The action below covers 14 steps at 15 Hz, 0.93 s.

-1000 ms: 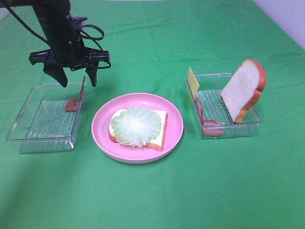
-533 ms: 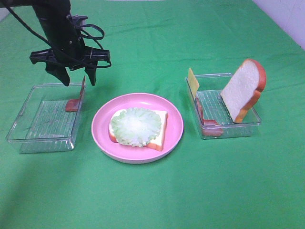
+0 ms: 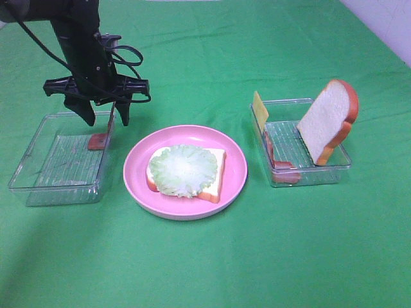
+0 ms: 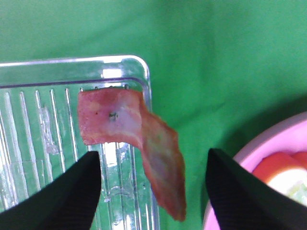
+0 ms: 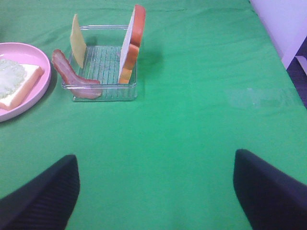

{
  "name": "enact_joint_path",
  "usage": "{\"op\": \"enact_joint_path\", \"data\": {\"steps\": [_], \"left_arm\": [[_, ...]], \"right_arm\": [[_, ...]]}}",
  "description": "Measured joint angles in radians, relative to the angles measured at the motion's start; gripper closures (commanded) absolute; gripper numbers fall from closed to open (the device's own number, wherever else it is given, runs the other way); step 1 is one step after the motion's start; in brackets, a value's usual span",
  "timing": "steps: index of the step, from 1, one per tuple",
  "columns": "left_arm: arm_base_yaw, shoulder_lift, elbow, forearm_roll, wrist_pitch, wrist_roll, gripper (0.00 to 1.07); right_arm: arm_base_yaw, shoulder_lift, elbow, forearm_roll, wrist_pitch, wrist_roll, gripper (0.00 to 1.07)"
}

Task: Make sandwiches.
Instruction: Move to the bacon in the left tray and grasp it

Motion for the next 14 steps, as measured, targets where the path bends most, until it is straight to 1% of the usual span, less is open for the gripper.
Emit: {"op": "enact_joint_path", "data": {"steps": [1, 3, 6, 8, 9, 14], "left_arm": [[0.0, 0.0, 0.0, 0.0, 0.0, 0.0, 0.56], [0.0, 0.0, 0.0, 0.012, 0.0, 0.0, 0.72], [0.0, 0.0, 0.0, 0.019, -0.002, 0.0, 0.83], [0.0, 0.0, 0.0, 0.019, -0.011, 0.0, 1.0], [0.0, 0.0, 0.0, 0.019, -0.012, 0.0, 1.07], [0.0, -0.01, 0.0, 0.018, -0.01, 0.003, 1.07]], "right_arm": [[0.0, 0.0, 0.0, 0.0, 0.0, 0.0, 0.25], [0.0, 0.0, 0.0, 0.0, 0.0, 0.0, 0.25], [0.0, 0.0, 0.0, 0.0, 0.0, 0.0, 0.25], [0.0, 0.0, 0.0, 0.0, 0.0, 0.0, 0.25], [0.0, 0.0, 0.0, 0.0, 0.0, 0.0, 0.25], [0.0, 0.0, 0.0, 0.0, 0.0, 0.0, 0.25]]}}
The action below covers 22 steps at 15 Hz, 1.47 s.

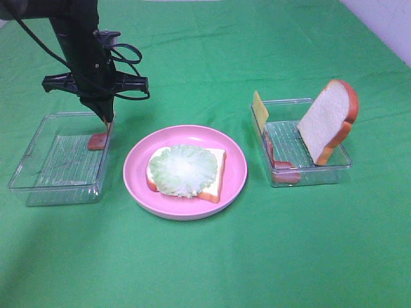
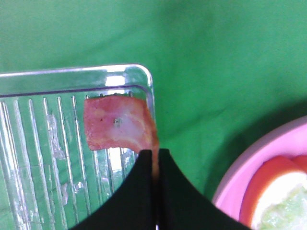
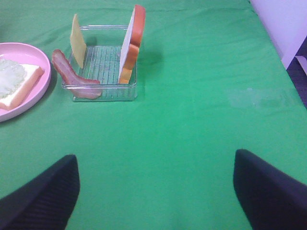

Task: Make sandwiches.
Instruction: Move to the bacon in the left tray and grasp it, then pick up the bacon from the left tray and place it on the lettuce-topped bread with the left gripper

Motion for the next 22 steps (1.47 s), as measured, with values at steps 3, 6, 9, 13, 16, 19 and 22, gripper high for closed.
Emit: {"op": "enact_joint_path", "data": {"steps": [3, 6, 9, 13, 16, 19, 22], "left_arm": [[0.0, -0.075, 0.0, -0.047, 0.0, 0.024, 1.07], [-0.001, -0.183, -0.006, -0.336, -0.011, 0.164, 1.07], [-0.046, -0.174, -0.006, -0.538, -0.04, 0.285, 1.07], [-0.177, -0.107, -0.006, -0.609, -0.079, 0.348, 1.07], [-0.197, -0.052, -0.006, -0.606, -0.056, 0.348, 1.07], [-0.197, -0.011, -0.006, -0.488, -0.003, 0.284, 1.07], [-0.197, -0.011, -0.006, -0.319, 0.042, 0.158, 1.07]], "right_arm": [[0.0, 0.0, 0.0, 0.0, 0.0, 0.0, 0.25], [0.0, 0.0, 0.0, 0.0, 0.0, 0.0, 0.25], [0.0, 0.0, 0.0, 0.0, 0.0, 0.0, 0.25], [0.0, 0.0, 0.0, 0.0, 0.0, 0.0, 0.25], [0.0, 0.0, 0.0, 0.0, 0.0, 0.0, 0.25], [0.0, 0.0, 0.0, 0.0, 0.0, 0.0, 0.25], [0.0, 0.0, 0.0, 0.0, 0.0, 0.0, 0.25]]}}
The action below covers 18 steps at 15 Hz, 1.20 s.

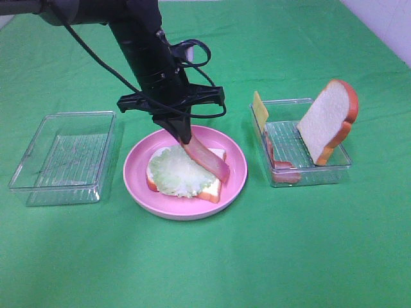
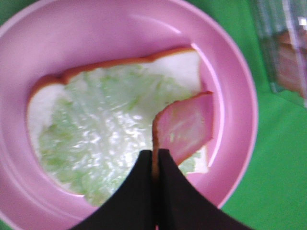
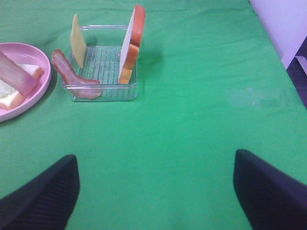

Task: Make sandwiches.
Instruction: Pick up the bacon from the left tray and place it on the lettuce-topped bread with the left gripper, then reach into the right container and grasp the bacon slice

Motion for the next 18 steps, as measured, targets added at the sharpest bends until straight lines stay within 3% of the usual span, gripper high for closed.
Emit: {"op": "enact_joint_path", "data": {"steps": [2, 5, 7, 8, 9, 13, 18], "left_arm": [[0.0, 0.001, 0.0, 0.082, 0.035, -0.067, 1.07], [0.0, 0.001, 0.0, 0.101, 0.068, -0.126, 1.05], [0.0, 0.001, 0.0, 0.102, 0.088, -0.155, 0.81], [0.0, 0.001, 0.0, 0.102, 0.091, -0.158, 0.62], [0.0, 0.0, -0.004, 0.106, 0.118, -0.15, 0.32], [0.0, -0.058, -0.052, 0.176, 0.128, -0.044, 0.32], [0.0, -0.358, -0.057, 0.253, 0.131, -0.027, 0.32]], "right_arm": [[0.0, 0.0, 0.0, 0.0, 0.0, 0.0, 0.25], [0.0, 0.0, 0.0, 0.0, 0.0, 0.0, 0.25], [0.0, 0.0, 0.0, 0.0, 0.0, 0.0, 0.25], [0.0, 0.0, 0.0, 0.0, 0.0, 0.0, 0.25], [0.0, 0.0, 0.0, 0.0, 0.0, 0.0, 0.25], [0.0, 0.0, 0.0, 0.0, 0.0, 0.0, 0.25], [0.0, 0.0, 0.0, 0.0, 0.0, 0.0, 0.25]]}}
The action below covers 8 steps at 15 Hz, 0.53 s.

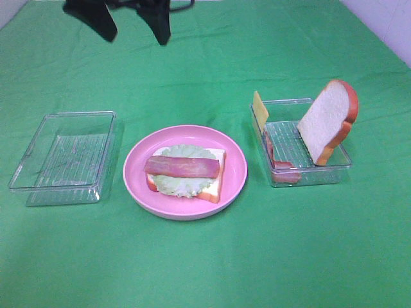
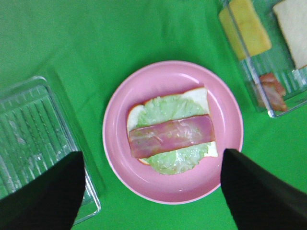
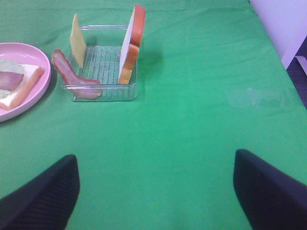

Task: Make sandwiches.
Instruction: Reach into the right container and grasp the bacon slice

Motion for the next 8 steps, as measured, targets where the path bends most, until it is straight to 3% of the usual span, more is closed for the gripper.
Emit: {"op": "enact_joint_path", "data": {"steps": [1, 4, 8], "left_arm": [[0.0, -0.165, 0.008, 0.006, 0.001, 0.033, 0.32], [0.0, -0.366, 0.095, 0.006, 0.0, 0.082, 0.32], [0.0, -0.665, 0.379, 0.006, 0.003, 0.089, 0.32]], "right_arm": [[0.0, 0.0, 0.0, 0.0, 0.0, 0.0, 0.25], [0.0, 0.0, 0.0, 0.0, 0.0, 0.0, 0.25], [0.0, 0.0, 0.0, 0.0, 0.0, 0.0, 0.25]]}}
